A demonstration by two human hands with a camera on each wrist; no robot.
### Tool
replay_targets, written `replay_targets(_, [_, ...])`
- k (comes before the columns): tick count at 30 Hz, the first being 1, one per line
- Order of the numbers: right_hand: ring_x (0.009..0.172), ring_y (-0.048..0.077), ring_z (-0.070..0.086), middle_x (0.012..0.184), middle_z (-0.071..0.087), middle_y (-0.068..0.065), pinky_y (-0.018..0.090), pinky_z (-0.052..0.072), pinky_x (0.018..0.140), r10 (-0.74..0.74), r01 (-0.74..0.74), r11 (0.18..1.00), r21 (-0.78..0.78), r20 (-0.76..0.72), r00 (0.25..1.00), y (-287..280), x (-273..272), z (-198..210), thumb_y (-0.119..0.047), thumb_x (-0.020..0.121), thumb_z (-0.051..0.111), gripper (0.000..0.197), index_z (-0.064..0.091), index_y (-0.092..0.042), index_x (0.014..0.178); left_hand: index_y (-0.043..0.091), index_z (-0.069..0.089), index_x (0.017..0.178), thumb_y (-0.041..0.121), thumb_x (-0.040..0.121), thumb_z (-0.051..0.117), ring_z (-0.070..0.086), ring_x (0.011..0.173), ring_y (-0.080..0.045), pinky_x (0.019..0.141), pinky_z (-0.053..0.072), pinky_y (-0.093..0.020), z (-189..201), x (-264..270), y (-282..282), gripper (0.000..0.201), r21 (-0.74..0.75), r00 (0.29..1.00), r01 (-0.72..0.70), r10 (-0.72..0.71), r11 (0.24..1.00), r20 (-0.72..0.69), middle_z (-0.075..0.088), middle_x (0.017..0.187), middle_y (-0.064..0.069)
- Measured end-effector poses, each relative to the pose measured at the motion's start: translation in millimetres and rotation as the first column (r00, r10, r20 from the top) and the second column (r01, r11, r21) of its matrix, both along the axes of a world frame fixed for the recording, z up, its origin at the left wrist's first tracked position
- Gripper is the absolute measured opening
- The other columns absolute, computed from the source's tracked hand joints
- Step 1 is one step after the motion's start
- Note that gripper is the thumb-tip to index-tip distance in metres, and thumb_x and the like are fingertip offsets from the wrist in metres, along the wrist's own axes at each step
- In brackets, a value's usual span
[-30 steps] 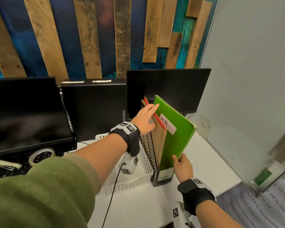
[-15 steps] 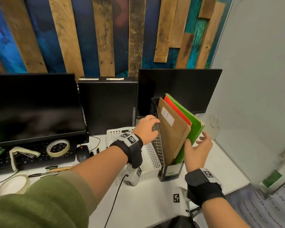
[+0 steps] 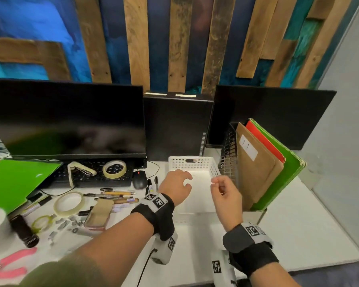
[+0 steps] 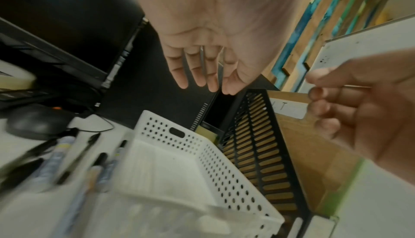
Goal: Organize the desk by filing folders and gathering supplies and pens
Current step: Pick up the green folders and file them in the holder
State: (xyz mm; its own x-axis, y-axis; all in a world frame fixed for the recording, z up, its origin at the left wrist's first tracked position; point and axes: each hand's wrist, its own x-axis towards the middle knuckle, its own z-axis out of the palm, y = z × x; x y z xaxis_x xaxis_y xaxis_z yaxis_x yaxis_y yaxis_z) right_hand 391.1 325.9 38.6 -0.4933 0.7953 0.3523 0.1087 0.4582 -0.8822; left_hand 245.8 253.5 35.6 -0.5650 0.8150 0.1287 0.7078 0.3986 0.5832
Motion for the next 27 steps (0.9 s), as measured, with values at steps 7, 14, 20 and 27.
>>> replay_targets(7, [0.074, 0.015, 0.057, 0.077, 0.058, -0.005, 0.018, 0.044, 0.07, 0.277, -0.253, 0.957, -0.139, 0.185, 0.943, -34.3, -46.4, -40.6, -0.008, 0.089, 0.054, 0.013, 0.057, -0.02, 0.09, 0.02, 0.06, 0.117, 0.021, 0.089, 0.049, 0.05, 0.116, -0.022, 0.1, 0.042, -0.034, -24.9, -38.2, -69.5, 0.031, -0.148, 0.99, -0.136, 0.129, 0.98, -0.054, 0.058, 0.121, -0.002])
replay_targets(14, [0.068, 0.011, 0.051, 0.075, 0.058, 0.001, 0.013, 0.041, 0.063, 0.451, -0.406, 0.889, -0.212, 0.256, 0.855, -76.4, -102.3, -49.5, -0.007, 0.088, 0.054, 0.022, 0.056, -0.028, 0.081, 0.018, 0.058, 0.121, 0.019, 0.089, 0.047, 0.047, 0.121, -0.022, 0.103, 0.034, -0.028, -33.3, -87.7, -137.2, 0.033, -0.248, 0.969, -0.246, 0.236, 0.937, -0.07, 0.056, 0.126, -0.004])
replay_targets(20, [0.068, 0.013, 0.049, 0.073, 0.054, 0.0, 0.025, 0.041, 0.068, 0.514, -0.452, 0.851, -0.268, 0.249, 0.821, -124.1, -153.5, -54.3, -0.004, 0.087, 0.053, 0.026, 0.056, -0.029, 0.078, 0.021, 0.058, 0.119, 0.024, 0.088, 0.05, 0.044, 0.122, -0.025, 0.102, 0.04, -0.034, -25.9, -137.6, -196.8, 0.032, -0.296, 0.919, -0.393, 0.386, 0.871, -0.083, 0.053, 0.127, -0.005])
replay_targets(27, [0.072, 0.015, 0.052, 0.072, 0.055, -0.002, 0.036, 0.048, 0.076, 0.535, -0.459, 0.835, -0.303, 0.258, 0.804, -190.9, -204.6, -59.5, -0.003, 0.088, 0.053, 0.024, 0.056, -0.024, 0.075, 0.022, 0.054, 0.123, 0.03, 0.089, 0.047, 0.041, 0.125, -0.027, 0.102, 0.038, -0.036, -18.9, -201.6, -272.0, 0.036, -0.371, 0.877, -0.479, 0.457, 0.796, -0.151, 0.049, 0.133, -0.005])
